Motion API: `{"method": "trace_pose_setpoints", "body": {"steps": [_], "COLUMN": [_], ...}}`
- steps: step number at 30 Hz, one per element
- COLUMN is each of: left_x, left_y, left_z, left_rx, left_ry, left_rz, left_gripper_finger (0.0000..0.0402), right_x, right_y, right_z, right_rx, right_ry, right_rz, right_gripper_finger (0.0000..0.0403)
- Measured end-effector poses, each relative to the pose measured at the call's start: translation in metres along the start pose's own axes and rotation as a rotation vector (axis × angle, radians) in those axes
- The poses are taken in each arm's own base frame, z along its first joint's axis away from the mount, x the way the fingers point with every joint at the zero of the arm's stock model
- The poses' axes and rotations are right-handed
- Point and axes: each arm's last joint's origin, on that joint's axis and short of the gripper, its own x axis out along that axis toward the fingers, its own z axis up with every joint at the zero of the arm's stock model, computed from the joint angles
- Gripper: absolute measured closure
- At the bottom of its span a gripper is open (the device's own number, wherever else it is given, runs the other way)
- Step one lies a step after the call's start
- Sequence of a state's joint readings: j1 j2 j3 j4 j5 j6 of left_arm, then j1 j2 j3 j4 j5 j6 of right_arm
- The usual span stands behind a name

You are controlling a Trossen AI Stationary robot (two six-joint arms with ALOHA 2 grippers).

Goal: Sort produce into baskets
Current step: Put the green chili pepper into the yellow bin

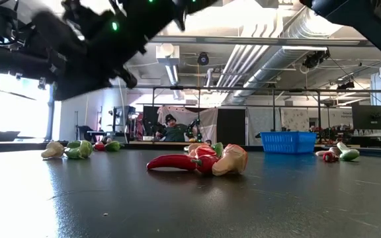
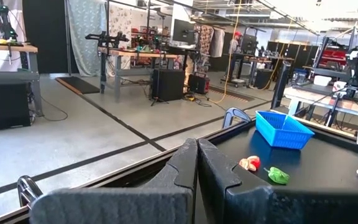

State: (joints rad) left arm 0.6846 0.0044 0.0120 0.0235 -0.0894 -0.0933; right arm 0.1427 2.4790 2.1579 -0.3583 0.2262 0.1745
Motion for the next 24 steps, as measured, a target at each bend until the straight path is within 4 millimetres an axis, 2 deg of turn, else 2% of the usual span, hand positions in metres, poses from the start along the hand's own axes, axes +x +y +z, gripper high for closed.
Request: {"method": "trace_pose_setpoints", "body": {"steps": [13, 18, 24], "left_x": [0.000, 0.000, 0.000], "left_y": [0.000, 0.000, 0.000], "left_z": [0.000, 0.000, 0.000], "left_rx": [0.000, 0.000, 0.000], "left_ry": [0.000, 0.002, 0.001], "left_rz": [0.000, 0.000, 0.001], "left_gripper_finger": [0.0402, 0.0402, 0.0402], "right_x": [0.027, 0.026, 0.012], "right_y": [-0.060, -0.089, -0.123], "right_z": [-0.027, -0.043, -0.069], "right_rx": [0.102, 0.160, 0.208], "right_ry": [-0.032, -0.091, -0.168], "right_rz": [-0.036, -0.038, -0.067], "right_gripper_finger": [0.0403, 0.0403, 0.0403]}}
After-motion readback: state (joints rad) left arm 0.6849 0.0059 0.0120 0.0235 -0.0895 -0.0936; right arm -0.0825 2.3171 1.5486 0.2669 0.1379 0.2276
